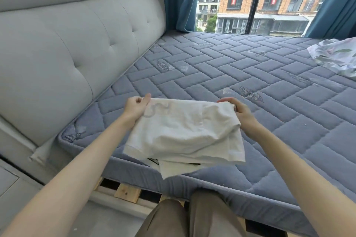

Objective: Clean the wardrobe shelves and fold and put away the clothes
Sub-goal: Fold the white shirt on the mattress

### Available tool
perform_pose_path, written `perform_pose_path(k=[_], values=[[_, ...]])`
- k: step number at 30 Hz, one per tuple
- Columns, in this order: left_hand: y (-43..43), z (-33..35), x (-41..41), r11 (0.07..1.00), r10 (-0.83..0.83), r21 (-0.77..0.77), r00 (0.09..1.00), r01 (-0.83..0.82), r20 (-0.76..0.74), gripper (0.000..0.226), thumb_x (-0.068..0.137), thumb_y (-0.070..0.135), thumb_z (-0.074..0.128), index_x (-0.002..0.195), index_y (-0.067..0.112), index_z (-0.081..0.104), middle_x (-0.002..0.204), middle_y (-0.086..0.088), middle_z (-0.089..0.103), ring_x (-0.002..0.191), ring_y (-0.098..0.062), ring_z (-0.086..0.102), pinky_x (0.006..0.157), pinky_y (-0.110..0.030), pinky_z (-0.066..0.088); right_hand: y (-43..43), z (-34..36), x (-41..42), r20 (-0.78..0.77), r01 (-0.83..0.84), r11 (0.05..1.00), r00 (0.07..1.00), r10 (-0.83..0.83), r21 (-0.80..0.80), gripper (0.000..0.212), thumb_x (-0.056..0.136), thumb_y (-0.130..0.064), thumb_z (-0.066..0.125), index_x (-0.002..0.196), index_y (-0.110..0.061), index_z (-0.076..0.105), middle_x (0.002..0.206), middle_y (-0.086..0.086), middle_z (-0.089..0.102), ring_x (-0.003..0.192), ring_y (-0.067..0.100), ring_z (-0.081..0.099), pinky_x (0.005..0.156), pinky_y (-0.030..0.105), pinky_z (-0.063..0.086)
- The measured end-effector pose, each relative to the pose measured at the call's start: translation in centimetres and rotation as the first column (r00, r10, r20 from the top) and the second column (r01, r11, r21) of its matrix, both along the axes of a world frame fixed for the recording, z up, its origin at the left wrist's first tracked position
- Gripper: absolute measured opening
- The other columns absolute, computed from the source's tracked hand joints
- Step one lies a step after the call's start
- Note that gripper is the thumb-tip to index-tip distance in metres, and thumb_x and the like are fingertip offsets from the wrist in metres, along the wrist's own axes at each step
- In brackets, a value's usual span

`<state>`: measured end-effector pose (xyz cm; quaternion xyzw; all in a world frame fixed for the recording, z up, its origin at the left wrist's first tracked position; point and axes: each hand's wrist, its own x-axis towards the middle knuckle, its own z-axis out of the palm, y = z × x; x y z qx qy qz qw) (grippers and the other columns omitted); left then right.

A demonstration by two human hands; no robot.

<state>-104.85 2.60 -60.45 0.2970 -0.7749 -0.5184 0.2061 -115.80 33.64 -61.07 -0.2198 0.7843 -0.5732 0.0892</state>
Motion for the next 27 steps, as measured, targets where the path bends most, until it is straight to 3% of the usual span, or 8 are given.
perform_pose_path(k=[2, 4, 7, 9, 13, 20, 25, 27], values=[[-0.1, -3.6, -0.6, 0.998, -0.053, 0.041, 0.981, 0.046, 0.189, 0.021, 0.095, 0.027, 0.057, 0.079, 0.013, 0.056, 0.078, -0.008, 0.054, 0.074, -0.018, 0.049, 0.051, -0.025, 0.032, -0.3, -3.8, -1.8, 0.086, 0.028, 0.985, 0.995, -0.043, 0.172, 0.040, 0.093, 0.004, 0.042, 0.106, -0.025, 0.067, 0.078, 0.010, 0.062, 0.071, 0.018, 0.058, 0.065, 0.036, 0.050], [0.1, -6.4, -0.3, 0.989, -0.145, 0.076, 0.934, 0.127, 0.326, 0.007, 0.094, 0.020, 0.057, 0.101, 0.019, 0.056, 0.101, -0.005, 0.059, 0.089, -0.020, 0.056, 0.063, -0.025, 0.045, -0.1, -6.8, -2.7, 0.075, 0.094, 0.940, 0.989, -0.125, 0.327, 0.048, 0.088, 0.008, 0.037, 0.108, -0.026, 0.065, 0.091, 0.008, 0.066, 0.089, 0.023, 0.064, 0.078, 0.037, 0.050], [0.5, -8.8, 0.6, 0.985, -0.161, 0.005, 0.912, 0.172, 0.376, 0.047, 0.084, 0.036, 0.058, 0.128, 0.019, 0.054, 0.130, -0.007, 0.058, 0.117, -0.025, 0.054, 0.101, -0.040, 0.045, -0.3, -7.6, -1.4, -0.046, 0.224, 0.917, 0.974, -0.221, 0.331, 0.035, 0.093, -0.004, 0.045, 0.119, -0.019, 0.063, 0.124, 0.006, 0.063, 0.112, 0.023, 0.058, 0.095, 0.032, 0.042], [1.1, -9.3, 0.9, 0.984, -0.125, -0.066, 0.910, 0.164, 0.396, 0.066, 0.082, 0.051, 0.056, 0.138, 0.019, 0.044, 0.139, -0.009, 0.050, 0.127, -0.028, 0.047, 0.107, -0.042, 0.038, -1.0, -7.5, 0.0, -0.089, 0.152, 0.932, 0.988, -0.130, 0.330, 0.030, 0.098, -0.022, 0.051, 0.127, -0.023, 0.059, 0.134, 0.005, 0.056, 0.123, 0.021, 0.049, 0.107, 0.036, 0.033], [3.3, -9.9, 1.8, 0.947, -0.037, -0.267, 0.888, 0.177, 0.458, 0.063, 0.094, 0.048, 0.050, 0.143, 0.013, 0.031, 0.138, -0.021, 0.043, 0.129, -0.038, 0.040, 0.103, -0.041, 0.033, -2.2, -9.2, 2.3, 0.086, -0.063, 0.843, 0.996, 0.020, 0.534, 0.061, 0.091, -0.045, 0.056, 0.146, -0.038, 0.030, 0.153, 0.002, 0.026, 0.139, 0.030, 0.022, 0.111, 0.038, 0.016], [3.7, -10.5, 3.2, 0.965, 0.032, -0.246, 0.889, 0.092, 0.458, 0.064, 0.090, 0.055, 0.052, 0.123, 0.000, 0.050, 0.125, -0.021, 0.056, 0.118, -0.037, 0.051, 0.092, -0.039, 0.044, -2.9, -10.0, 5.0, 0.159, 0.240, 0.899, 0.936, -0.315, 0.366, 0.089, 0.089, -0.047, 0.060, 0.153, -0.016, 0.006, 0.151, 0.022, 0.025, 0.139, 0.039, 0.024, 0.113, 0.047, 0.018], [3.6, -9.8, 3.6, 0.992, -0.013, -0.109, 0.907, 0.065, 0.422, 0.058, 0.088, 0.057, 0.054, 0.116, 0.006, 0.057, 0.119, -0.007, 0.062, 0.109, -0.029, 0.058, 0.086, -0.034, 0.047, -3.2, -8.0, 2.6, 0.438, 0.203, 0.947, 0.849, -0.296, 0.248, 0.117, 0.063, -0.085, 0.051, 0.151, -0.013, 0.023, 0.151, 0.009, 0.036, 0.136, 0.030, 0.037, 0.113, 0.045, 0.031], [3.2, -9.7, 3.5, 0.998, -0.037, -0.030, 0.919, 0.053, 0.392, 0.053, 0.088, 0.057, 0.055, 0.112, 0.009, 0.058, 0.116, -0.006, 0.062, 0.107, -0.027, 0.059, 0.088, -0.035, 0.047, -3.9, -8.3, 2.0, 0.446, 0.157, 0.951, 0.854, -0.266, 0.266, 0.118, 0.057, -0.084, 0.054, 0.149, -0.015, 0.028, 0.145, 0.005, 0.043, 0.131, 0.028, 0.043, 0.110, 0.043, 0.034]])
